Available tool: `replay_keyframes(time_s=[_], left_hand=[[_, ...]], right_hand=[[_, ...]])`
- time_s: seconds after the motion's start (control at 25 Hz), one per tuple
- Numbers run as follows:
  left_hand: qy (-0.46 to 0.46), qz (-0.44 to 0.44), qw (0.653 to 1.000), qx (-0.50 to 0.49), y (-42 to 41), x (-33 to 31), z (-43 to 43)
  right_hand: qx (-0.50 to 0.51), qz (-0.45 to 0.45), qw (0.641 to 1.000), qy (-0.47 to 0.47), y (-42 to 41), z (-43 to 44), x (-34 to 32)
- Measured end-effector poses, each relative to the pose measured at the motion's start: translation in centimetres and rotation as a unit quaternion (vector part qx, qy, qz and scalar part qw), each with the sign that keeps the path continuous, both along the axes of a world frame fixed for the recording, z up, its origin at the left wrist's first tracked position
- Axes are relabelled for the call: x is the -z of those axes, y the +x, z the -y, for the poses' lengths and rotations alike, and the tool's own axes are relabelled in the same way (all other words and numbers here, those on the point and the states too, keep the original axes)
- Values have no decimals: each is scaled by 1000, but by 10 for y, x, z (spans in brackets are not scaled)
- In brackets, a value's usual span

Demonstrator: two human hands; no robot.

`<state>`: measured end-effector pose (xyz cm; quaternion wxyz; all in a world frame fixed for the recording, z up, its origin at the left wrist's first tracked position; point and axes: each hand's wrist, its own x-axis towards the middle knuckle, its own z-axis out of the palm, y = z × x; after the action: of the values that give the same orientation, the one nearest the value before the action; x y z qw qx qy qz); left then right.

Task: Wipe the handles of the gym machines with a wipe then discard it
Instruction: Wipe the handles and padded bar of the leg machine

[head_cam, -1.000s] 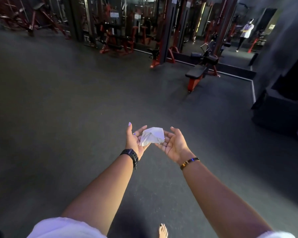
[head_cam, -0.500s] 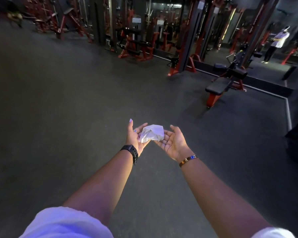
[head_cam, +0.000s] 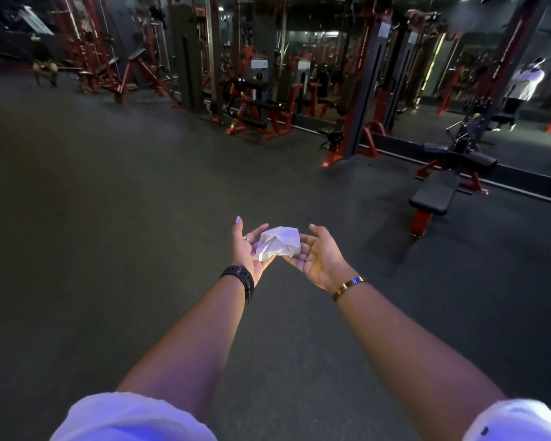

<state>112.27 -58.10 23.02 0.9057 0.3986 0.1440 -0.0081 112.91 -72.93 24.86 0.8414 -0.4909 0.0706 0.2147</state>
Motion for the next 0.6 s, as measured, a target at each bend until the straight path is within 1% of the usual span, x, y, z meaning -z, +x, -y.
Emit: replay_keyframes(time_s=[0.12,0.24,0.44,0.6], left_hand=[[6,11,1000,-10,84,-7,-10],[11,23,1000,-17,172,-7,-16],[9,32,999,-34,332,-8,-32],[18,33,998,-54,457,-23,-45]], right_hand=[[4,12,1000,1,85,-14,-8],[8,15,1000,8,176,-23,-2],[-38,53,997,-51,347,-38,-11],[-49,54,996,-51,480,-54,-23]])
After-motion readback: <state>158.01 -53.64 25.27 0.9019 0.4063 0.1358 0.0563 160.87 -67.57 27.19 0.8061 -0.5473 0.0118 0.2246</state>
